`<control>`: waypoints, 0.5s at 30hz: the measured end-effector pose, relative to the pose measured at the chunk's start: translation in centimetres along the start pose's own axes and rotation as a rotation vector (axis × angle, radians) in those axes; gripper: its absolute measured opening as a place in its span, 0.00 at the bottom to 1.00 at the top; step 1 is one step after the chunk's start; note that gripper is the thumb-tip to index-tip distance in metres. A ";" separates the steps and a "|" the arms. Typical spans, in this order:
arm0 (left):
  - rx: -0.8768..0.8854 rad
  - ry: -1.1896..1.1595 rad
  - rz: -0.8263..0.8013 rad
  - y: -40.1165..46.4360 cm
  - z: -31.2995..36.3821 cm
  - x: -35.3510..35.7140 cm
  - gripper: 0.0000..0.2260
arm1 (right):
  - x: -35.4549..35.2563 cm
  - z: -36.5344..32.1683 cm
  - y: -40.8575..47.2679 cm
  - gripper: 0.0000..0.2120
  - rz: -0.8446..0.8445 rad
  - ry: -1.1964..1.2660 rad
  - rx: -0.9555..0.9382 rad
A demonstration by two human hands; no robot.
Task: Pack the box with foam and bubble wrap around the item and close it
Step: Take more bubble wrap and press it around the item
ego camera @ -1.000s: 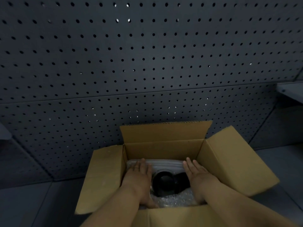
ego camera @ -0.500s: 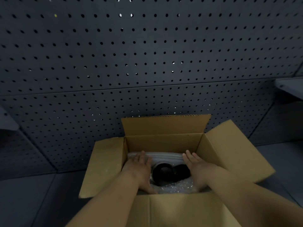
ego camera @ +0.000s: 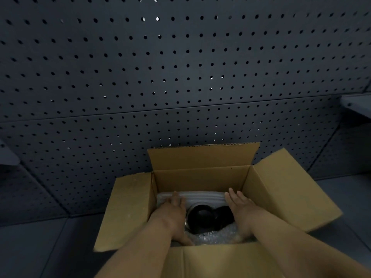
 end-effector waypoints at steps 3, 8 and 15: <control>0.000 0.001 -0.008 -0.1 0.1 0.0 0.57 | 0.0 0.0 0.0 0.60 -0.005 -0.014 -0.001; -0.023 0.003 0.001 -0.3 0.0 -0.4 0.55 | -0.6 0.2 -0.5 0.59 0.003 -0.003 -0.010; -0.034 -0.011 0.068 -2.4 0.1 -3.6 0.47 | -5.9 0.7 -3.4 0.53 0.122 0.050 -0.046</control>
Point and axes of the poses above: each hand's wrist, its own y-axis towards the middle knuckle, its own x-axis out of the palm, z = x × y, the point moved 2 cm from there along y, towards the middle knuckle, and after that the axes turned 9 degrees about z, right-handed, at the moved point
